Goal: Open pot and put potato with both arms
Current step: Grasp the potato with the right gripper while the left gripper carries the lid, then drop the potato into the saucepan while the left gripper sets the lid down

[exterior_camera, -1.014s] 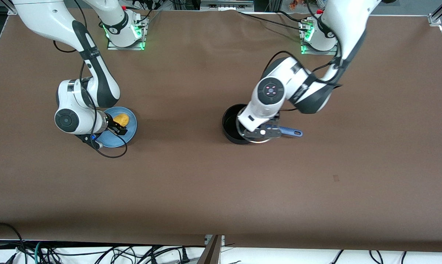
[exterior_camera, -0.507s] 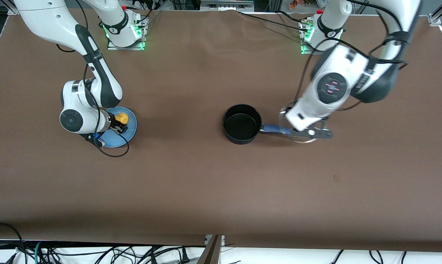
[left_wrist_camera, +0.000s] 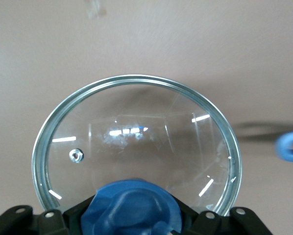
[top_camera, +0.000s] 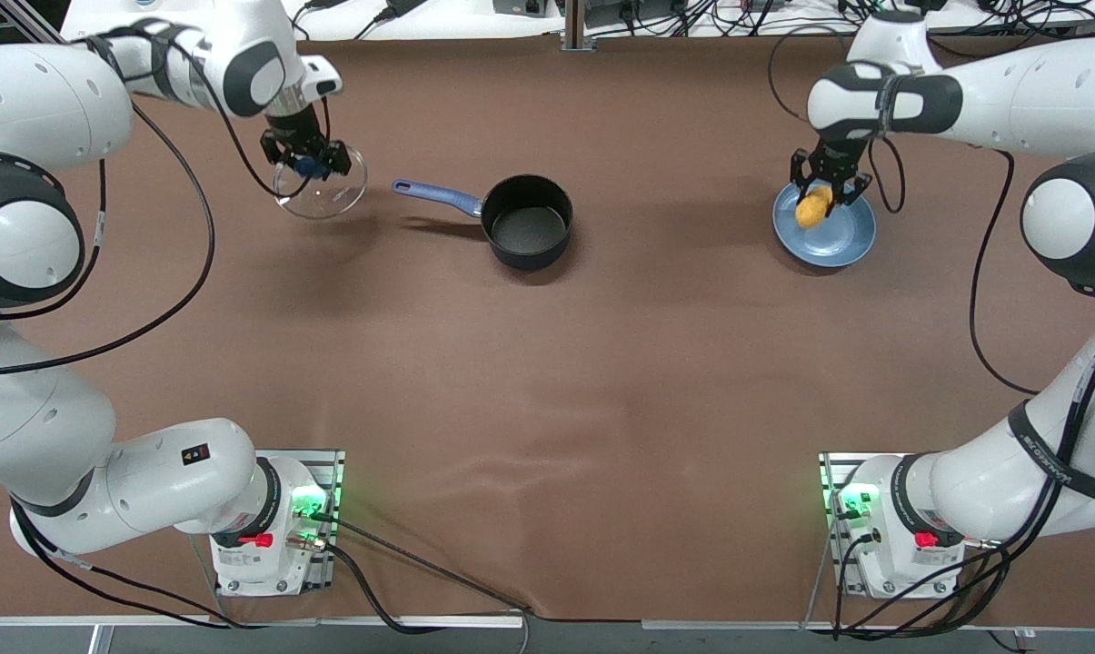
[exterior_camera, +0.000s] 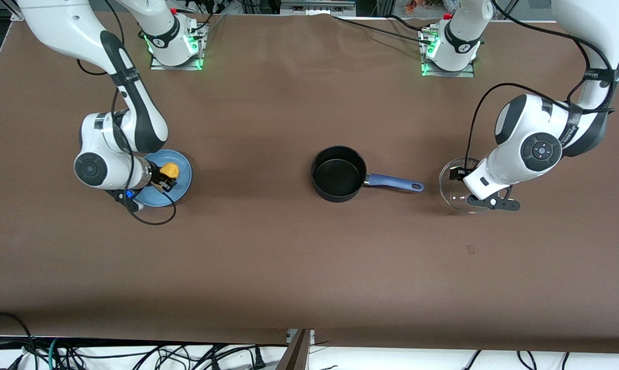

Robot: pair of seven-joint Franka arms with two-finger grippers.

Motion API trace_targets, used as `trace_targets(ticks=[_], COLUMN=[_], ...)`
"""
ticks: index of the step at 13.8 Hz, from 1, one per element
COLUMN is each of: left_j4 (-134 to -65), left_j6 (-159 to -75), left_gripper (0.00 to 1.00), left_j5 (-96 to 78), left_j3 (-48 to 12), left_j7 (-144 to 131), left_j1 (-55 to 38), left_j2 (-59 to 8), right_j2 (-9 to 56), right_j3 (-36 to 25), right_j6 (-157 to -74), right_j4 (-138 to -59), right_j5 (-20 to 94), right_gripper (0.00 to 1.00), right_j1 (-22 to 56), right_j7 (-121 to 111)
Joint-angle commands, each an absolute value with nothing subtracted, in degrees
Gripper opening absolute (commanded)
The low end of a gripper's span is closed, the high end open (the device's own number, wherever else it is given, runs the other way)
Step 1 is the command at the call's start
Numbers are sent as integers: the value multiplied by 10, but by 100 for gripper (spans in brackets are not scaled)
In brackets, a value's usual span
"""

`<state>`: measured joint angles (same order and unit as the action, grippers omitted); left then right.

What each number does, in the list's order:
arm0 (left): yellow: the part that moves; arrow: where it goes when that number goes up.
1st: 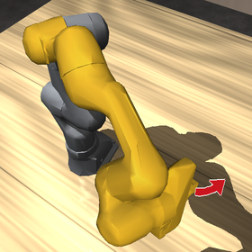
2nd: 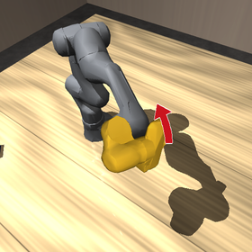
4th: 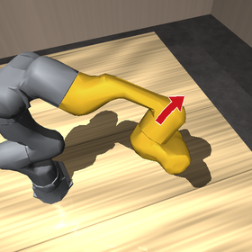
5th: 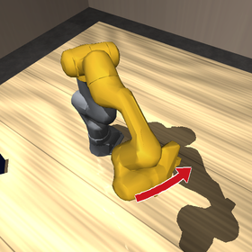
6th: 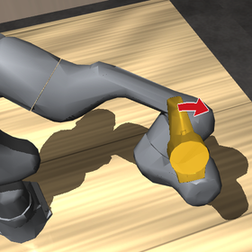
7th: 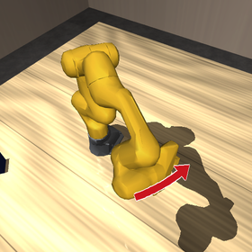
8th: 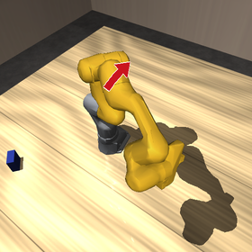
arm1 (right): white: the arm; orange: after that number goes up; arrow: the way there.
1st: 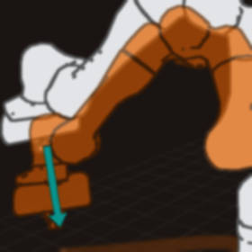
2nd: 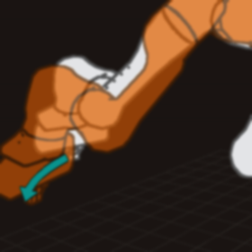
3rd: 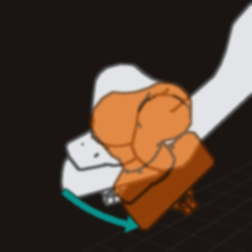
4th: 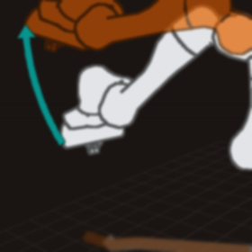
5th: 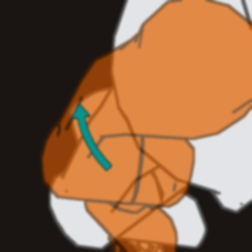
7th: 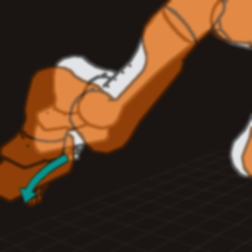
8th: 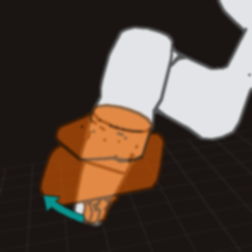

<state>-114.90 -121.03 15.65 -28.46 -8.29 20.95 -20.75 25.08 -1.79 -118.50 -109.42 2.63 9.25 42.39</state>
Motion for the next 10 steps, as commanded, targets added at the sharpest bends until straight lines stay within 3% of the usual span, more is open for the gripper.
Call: trace_targets(ticks=[1, 4, 7, 8, 9, 10], left_j4=[-1151, -1119, -1073, -1054, -1042, -1032], left_j6=[-1244, -1269, -1304, -1303, -1303, -1303], left_gripper=[0, 0, 0, 5, 58, 100], left_j5=[227, 276, 284, 286, 294, 292], left_j3=[-293, -291, -288, -283, -273, -269], left_j7=[-74, -66, -18, -10, 9, 27], left_j1=[249, 281, 310, 311, 311, 312], left_j2=[-243, -300, -360, -378, -386, -388], right_j2=[232, 235, 278, 294, 307, 319], right_j3=[16, 77, 135, 144, 145, 145], right_j6=[-1084, -1061, -1070, -1074, -1092, -1126], right_j4=[-990, -910, -822, -803, -791, -788], right_j5=[36, 40, 40, 38, 38, 38], right_gripper=[12, 13, 13, 13, 13, 13], right_j1=[105, 118, 158, 181, 207, 234], right_j7=[428, 435, 494, 510, 514, 514])
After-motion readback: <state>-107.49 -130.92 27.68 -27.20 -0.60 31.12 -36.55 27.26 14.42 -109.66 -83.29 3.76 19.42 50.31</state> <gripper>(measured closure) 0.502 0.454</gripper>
